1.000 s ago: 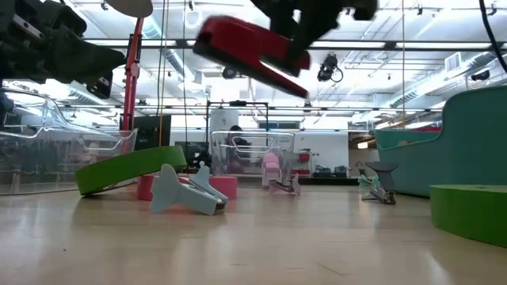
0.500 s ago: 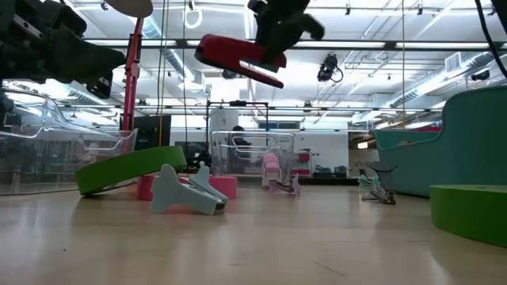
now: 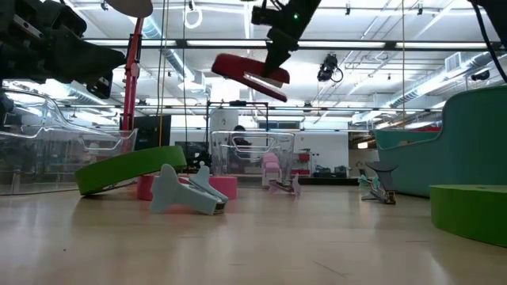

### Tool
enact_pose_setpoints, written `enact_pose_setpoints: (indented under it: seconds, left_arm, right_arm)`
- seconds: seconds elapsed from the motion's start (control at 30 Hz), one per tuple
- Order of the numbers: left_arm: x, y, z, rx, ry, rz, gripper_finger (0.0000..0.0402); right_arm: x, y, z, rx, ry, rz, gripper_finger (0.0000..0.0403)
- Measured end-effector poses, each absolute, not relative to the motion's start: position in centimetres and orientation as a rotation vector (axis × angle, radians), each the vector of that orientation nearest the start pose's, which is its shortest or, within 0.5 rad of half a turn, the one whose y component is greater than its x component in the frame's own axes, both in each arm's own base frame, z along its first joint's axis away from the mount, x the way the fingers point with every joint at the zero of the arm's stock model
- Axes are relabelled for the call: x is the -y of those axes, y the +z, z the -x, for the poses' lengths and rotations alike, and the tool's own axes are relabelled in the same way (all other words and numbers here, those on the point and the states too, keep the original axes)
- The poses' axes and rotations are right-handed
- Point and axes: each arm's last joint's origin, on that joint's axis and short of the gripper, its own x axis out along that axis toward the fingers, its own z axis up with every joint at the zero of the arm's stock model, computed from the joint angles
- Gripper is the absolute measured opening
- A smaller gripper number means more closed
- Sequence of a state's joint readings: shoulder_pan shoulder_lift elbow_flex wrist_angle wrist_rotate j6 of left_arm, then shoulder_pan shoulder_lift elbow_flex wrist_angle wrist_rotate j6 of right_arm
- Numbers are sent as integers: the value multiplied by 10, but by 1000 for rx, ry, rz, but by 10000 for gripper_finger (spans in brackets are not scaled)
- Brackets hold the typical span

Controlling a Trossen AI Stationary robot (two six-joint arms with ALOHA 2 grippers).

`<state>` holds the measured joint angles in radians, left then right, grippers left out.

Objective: Pick and place Stapler, Stapler remover, tape
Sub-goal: Put the red stapler into the right transparent bin

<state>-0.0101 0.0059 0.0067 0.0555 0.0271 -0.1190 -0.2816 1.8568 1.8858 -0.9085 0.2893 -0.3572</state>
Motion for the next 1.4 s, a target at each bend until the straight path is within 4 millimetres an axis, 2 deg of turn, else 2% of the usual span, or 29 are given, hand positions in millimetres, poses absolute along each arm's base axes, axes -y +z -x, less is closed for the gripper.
enact_pose_setpoints:
  seconds: [0.2, 0.47, 0.83, 1.17, 1.4]
  left_arm:
    - [2, 171, -97, 54, -41, 118, 30]
    - [2, 171, -97, 54, -41, 119, 30]
    - [2, 171, -98, 54, -41, 119, 30]
    - [2, 171, -97, 54, -41, 118, 30]
    - [2, 171, -98, 54, -40, 119, 30]
  right_arm:
    - [135, 350, -375, -930, -456, 107, 135]
    - [136, 349, -377, -873, -506, -119, 135]
    - [142, 348, -375, -764, -644, -539, 135]
    - [146, 322, -391, -791, -663, -713, 135]
    - [150, 304, -401, -823, -680, -729, 135]
